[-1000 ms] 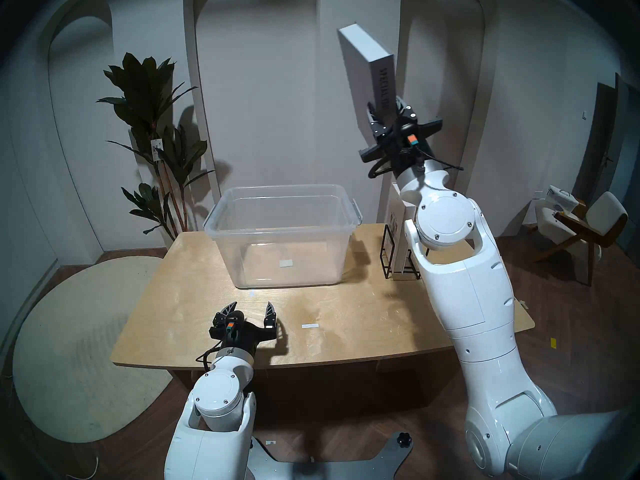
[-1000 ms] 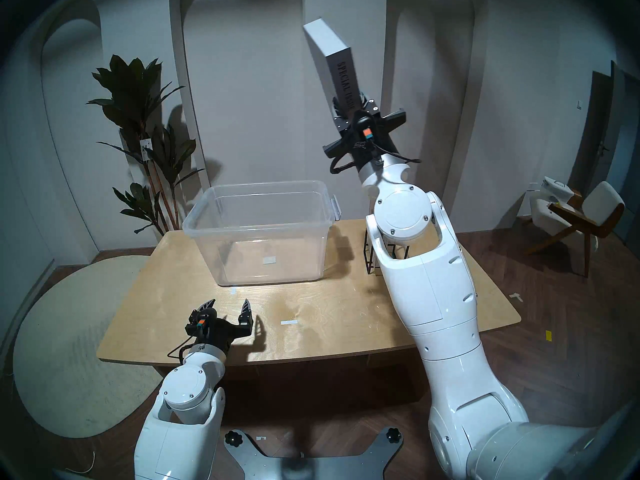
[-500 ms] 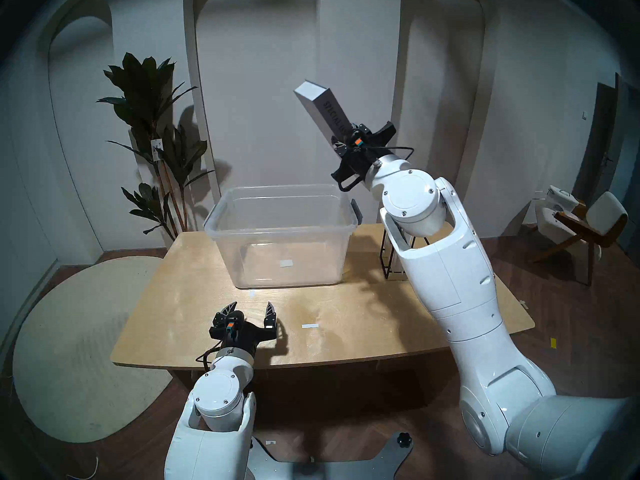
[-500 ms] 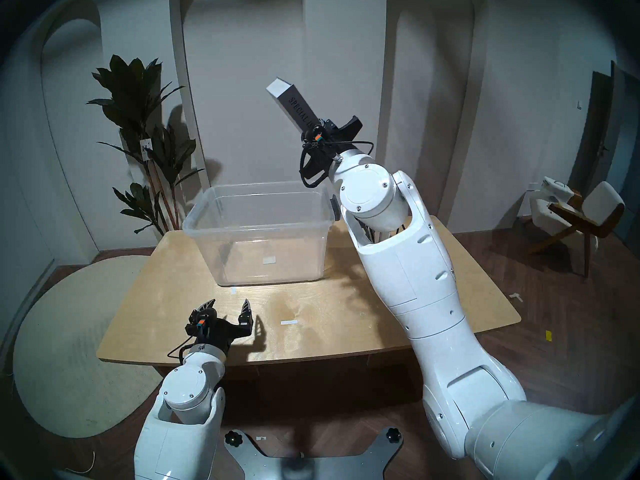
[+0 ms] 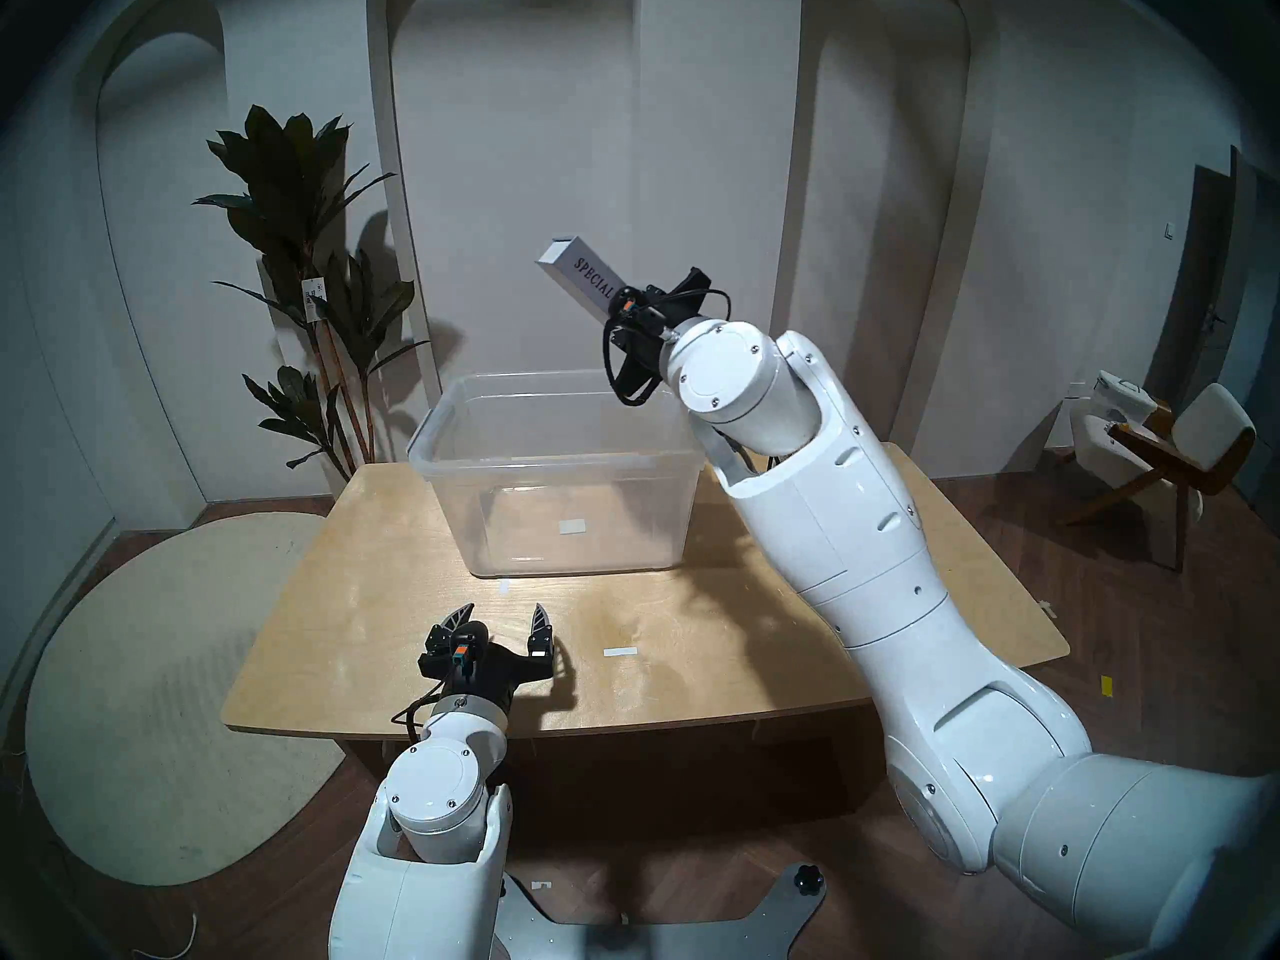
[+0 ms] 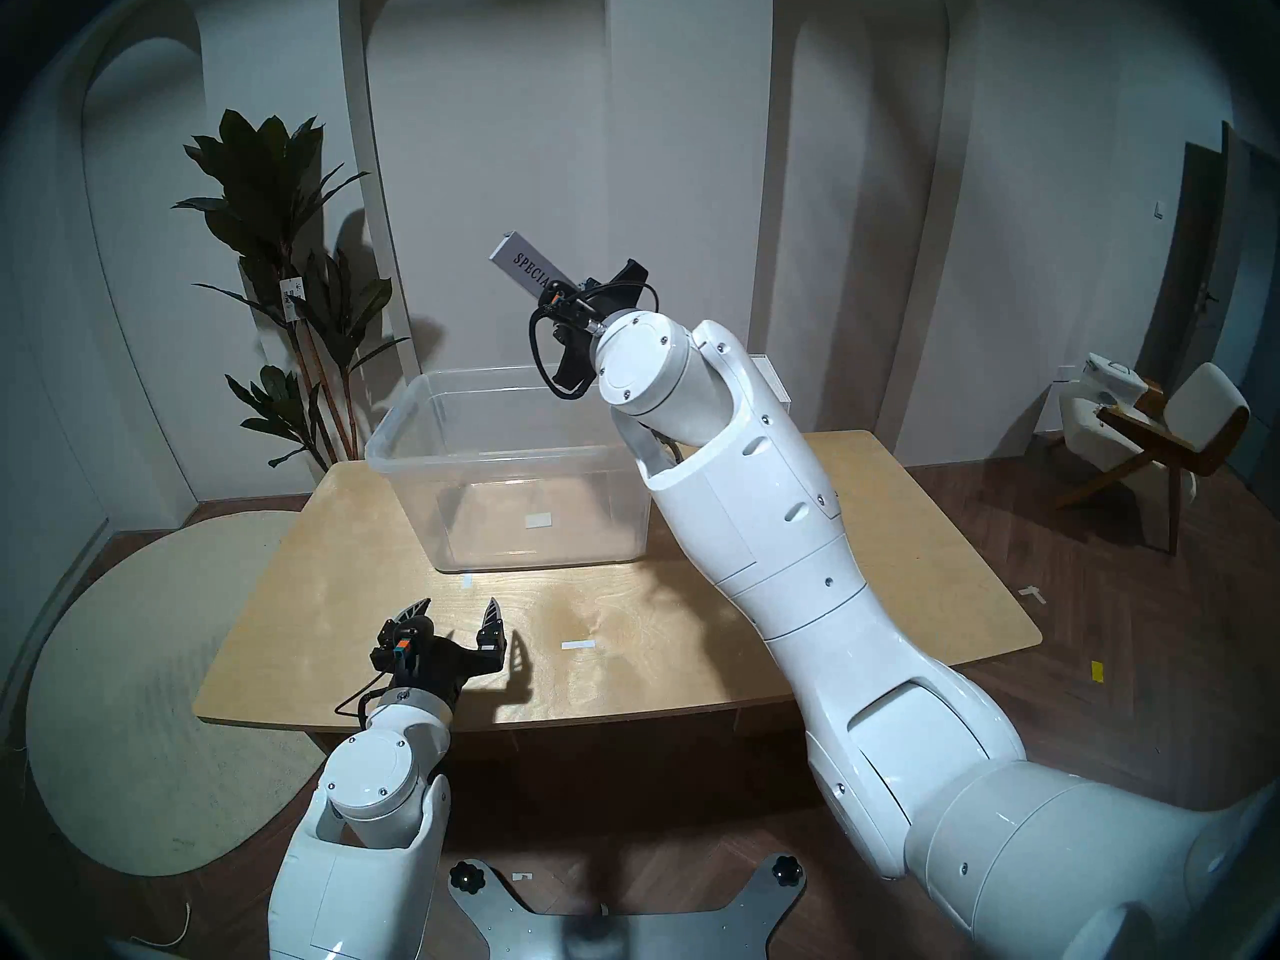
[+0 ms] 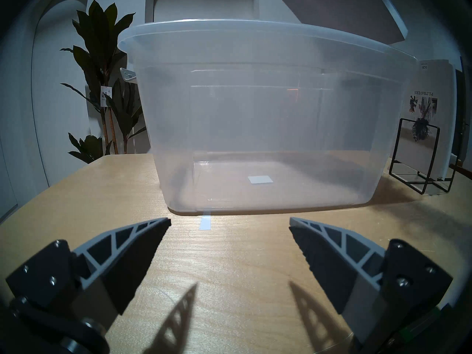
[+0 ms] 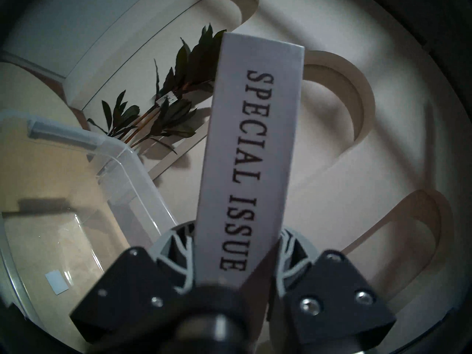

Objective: Pack the books into the storage box

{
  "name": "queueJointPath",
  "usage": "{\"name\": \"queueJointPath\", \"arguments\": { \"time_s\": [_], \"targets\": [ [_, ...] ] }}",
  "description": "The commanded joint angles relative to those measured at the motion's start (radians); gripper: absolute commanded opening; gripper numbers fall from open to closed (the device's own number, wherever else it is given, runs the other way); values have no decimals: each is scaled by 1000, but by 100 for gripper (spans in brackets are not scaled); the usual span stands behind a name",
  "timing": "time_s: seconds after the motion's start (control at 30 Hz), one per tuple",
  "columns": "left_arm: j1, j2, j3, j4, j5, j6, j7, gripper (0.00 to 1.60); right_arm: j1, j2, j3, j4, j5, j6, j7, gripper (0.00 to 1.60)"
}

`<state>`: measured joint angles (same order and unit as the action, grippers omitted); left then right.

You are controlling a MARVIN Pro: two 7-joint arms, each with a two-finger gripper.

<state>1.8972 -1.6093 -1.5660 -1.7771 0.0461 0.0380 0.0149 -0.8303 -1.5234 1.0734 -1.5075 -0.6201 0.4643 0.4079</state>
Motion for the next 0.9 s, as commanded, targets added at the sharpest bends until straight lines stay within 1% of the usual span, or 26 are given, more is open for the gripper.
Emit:
{"name": "queueJointPath", "arguments": {
  "time_s": [0.0,0.23,0.6,0.87],
  "targets": [
    [-7,1,0,-23,-1,-5,2,160,96,-51,-27,25,-27,14,-3,0],
    [-6,1,0,-24,-1,-4,3,160,117,-60,-63,70,-50,45,15,0],
    [-6,1,0,-24,-1,-4,3,160,128,-86,-96,140,-57,51,4,0],
    [-6,1,0,-25,-1,-4,3,160,121,-89,-107,150,-57,56,5,0]
  ]
}}
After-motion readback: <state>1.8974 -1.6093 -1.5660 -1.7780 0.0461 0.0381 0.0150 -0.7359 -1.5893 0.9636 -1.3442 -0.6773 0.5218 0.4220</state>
